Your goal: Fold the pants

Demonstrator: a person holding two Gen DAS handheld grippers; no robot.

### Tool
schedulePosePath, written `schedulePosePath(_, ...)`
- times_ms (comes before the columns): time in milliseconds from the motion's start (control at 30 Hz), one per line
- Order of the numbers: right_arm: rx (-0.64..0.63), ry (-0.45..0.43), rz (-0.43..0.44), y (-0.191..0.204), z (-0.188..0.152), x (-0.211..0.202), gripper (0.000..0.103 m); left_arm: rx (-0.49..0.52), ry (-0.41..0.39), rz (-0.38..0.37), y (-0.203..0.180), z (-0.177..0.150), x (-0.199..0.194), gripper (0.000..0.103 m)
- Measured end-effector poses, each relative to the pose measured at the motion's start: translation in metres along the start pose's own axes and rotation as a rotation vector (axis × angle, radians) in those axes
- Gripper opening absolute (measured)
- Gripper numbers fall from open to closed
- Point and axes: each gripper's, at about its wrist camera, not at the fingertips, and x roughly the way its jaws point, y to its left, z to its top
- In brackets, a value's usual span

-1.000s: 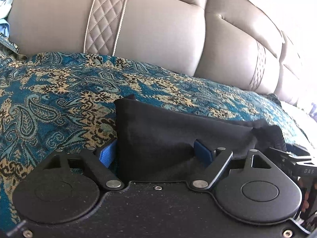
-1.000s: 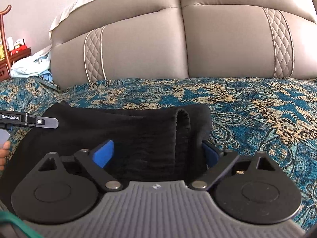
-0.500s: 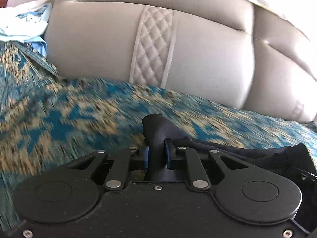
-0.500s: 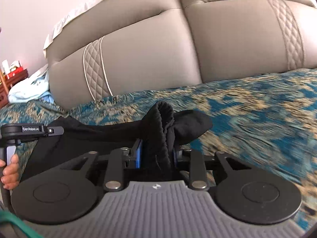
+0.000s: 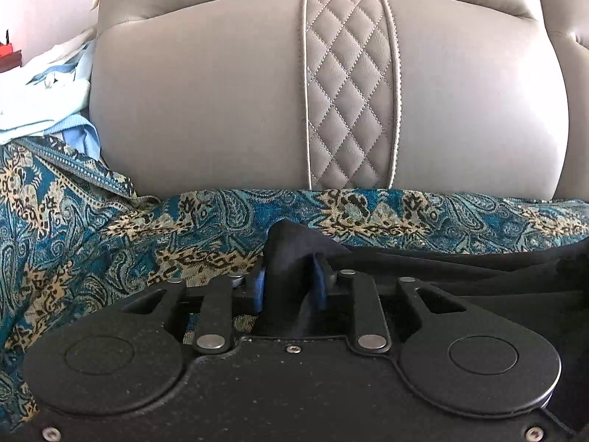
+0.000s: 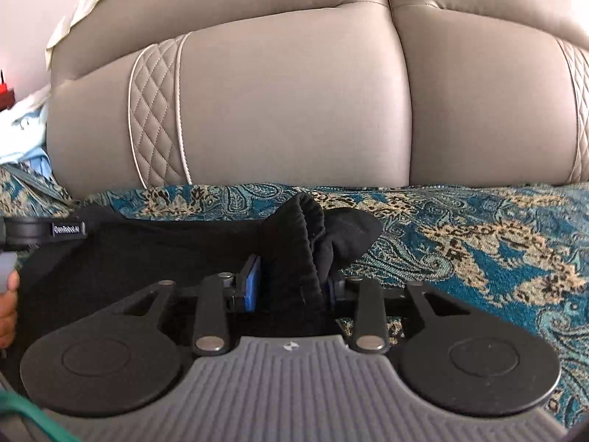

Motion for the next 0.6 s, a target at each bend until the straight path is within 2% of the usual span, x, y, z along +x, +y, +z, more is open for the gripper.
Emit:
schedulePosePath(67, 0.046, 0.008, 0.021, -0.007, 0.000, 0.002, 0.047, 0.012, -0.003, 0.007, -0.001, -0.001, -0.001, 0.025)
schedulePosePath(100, 0.074, 0.011, 0.031, -0.011, -0.001, 0.003, 0.056, 0.022, -0.005, 0.013, -0.003, -0.002, -0.001, 0.025)
schedulePosePath(200, 0.095, 0.011, 0.035, -0.013, -0.001, 0.002, 0.061, 0.048, -0.015, 0.029, -0.007, -0.004, -0.003, 0.026)
schedulePosePath(367, 0.061, 0.004, -0.012, -0.004, -0.002, 0.000, 0.071, 0.047, -0.016, 0.035, -0.007, -0.004, -0.002, 0.030)
schedulePosePath(600, 0.048, 0.000, -0.048, -0.002, -0.003, 0.003, 0.079, 0.031, -0.017, 0.036, -0.004, -0.004, -0.002, 0.035)
